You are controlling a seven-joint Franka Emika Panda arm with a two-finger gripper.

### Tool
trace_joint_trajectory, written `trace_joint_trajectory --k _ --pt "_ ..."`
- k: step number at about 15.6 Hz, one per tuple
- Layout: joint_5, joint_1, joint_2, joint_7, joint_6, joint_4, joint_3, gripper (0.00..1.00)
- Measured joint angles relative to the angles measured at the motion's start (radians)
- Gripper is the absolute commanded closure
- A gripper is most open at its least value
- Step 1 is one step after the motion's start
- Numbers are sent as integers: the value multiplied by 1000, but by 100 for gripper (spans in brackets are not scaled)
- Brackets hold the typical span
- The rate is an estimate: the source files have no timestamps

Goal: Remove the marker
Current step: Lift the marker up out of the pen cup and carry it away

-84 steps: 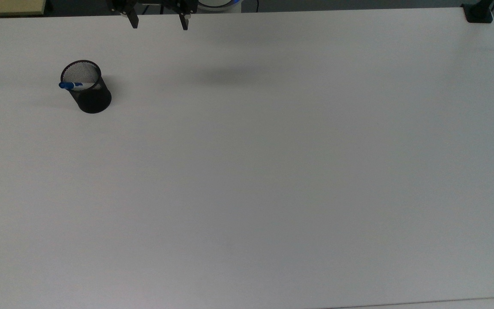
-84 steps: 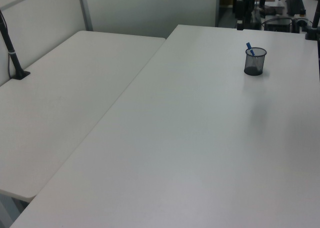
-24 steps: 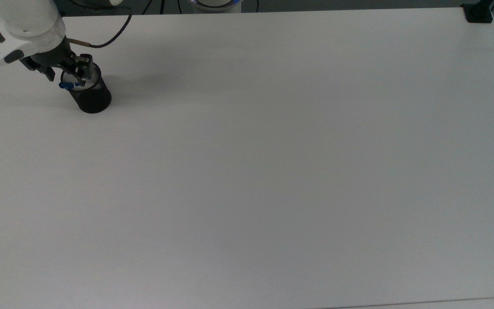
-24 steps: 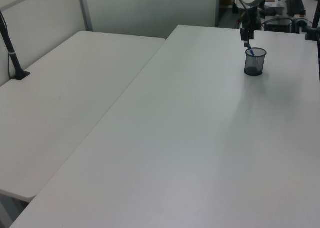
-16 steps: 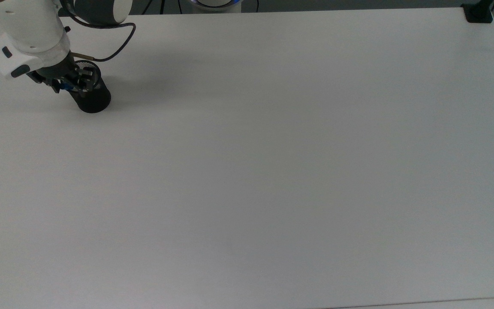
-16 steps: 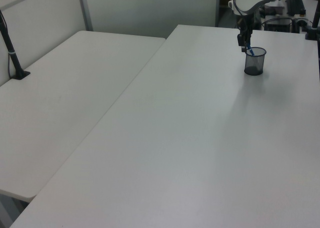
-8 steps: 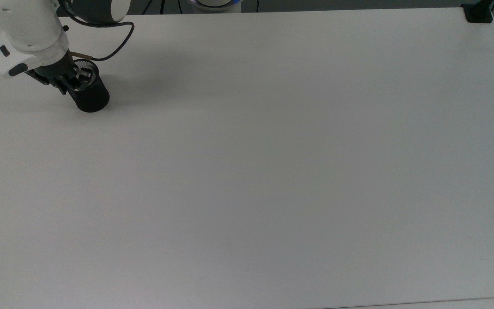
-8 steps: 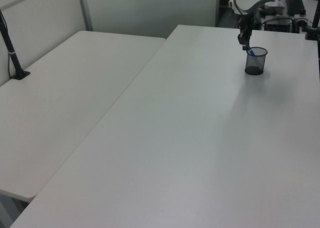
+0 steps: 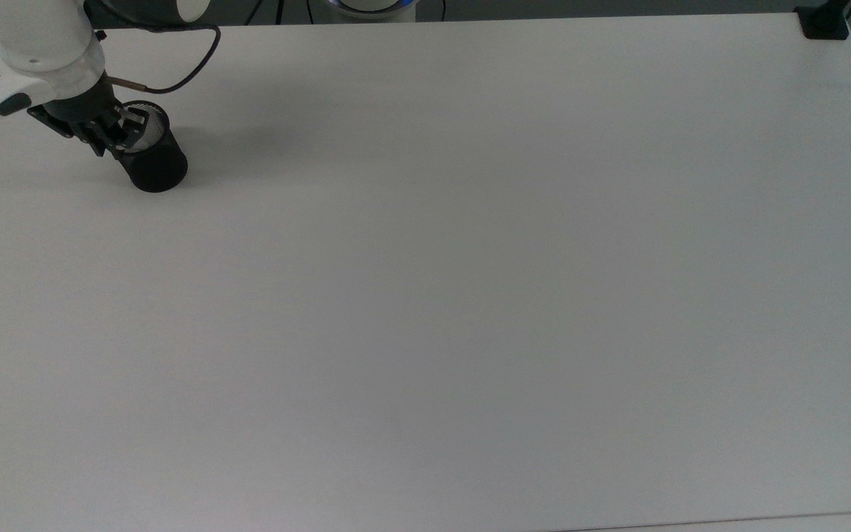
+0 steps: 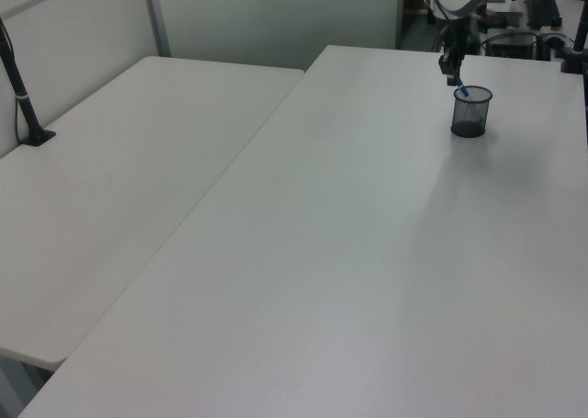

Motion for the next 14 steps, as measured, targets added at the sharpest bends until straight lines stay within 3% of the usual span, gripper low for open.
trace_joint_trajectory --k 4,14 --pt "40 1 -41 0 -6 15 0 82" --pt "64 31 -221 -4 -178 80 20 82"
